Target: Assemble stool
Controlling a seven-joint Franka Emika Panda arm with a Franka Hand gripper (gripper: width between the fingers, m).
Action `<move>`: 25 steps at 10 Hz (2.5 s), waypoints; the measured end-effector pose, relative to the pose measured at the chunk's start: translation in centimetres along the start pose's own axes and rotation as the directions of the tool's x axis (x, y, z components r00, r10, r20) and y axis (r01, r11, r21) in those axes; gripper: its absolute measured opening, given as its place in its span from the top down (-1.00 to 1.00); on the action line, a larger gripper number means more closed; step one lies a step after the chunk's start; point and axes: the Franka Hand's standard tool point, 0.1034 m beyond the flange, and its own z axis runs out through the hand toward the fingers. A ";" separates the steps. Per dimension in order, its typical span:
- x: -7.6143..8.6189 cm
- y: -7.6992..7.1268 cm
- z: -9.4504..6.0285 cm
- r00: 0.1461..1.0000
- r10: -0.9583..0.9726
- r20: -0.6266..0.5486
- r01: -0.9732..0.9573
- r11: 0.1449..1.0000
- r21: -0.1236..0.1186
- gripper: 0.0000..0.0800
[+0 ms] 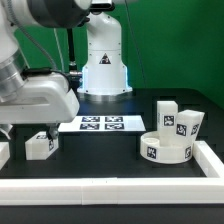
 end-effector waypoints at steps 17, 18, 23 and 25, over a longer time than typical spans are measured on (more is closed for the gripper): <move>0.2 1.3 3.2 0.969 0.034 0.246 -0.014 0.997 -0.081 -0.62; 0.3 1.1 3.4 0.971 0.033 0.237 -0.014 0.996 -0.084 -0.54; 0.3 1.5 4.4 0.972 0.036 0.231 -0.016 0.996 -0.087 0.19; 0.4 0.4 2.7 0.977 0.006 0.212 0.013 0.996 -0.088 0.19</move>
Offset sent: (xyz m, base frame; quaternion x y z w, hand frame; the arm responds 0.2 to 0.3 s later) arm -0.0027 -0.0083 -0.0101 -0.0136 -0.1962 0.0104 0.9804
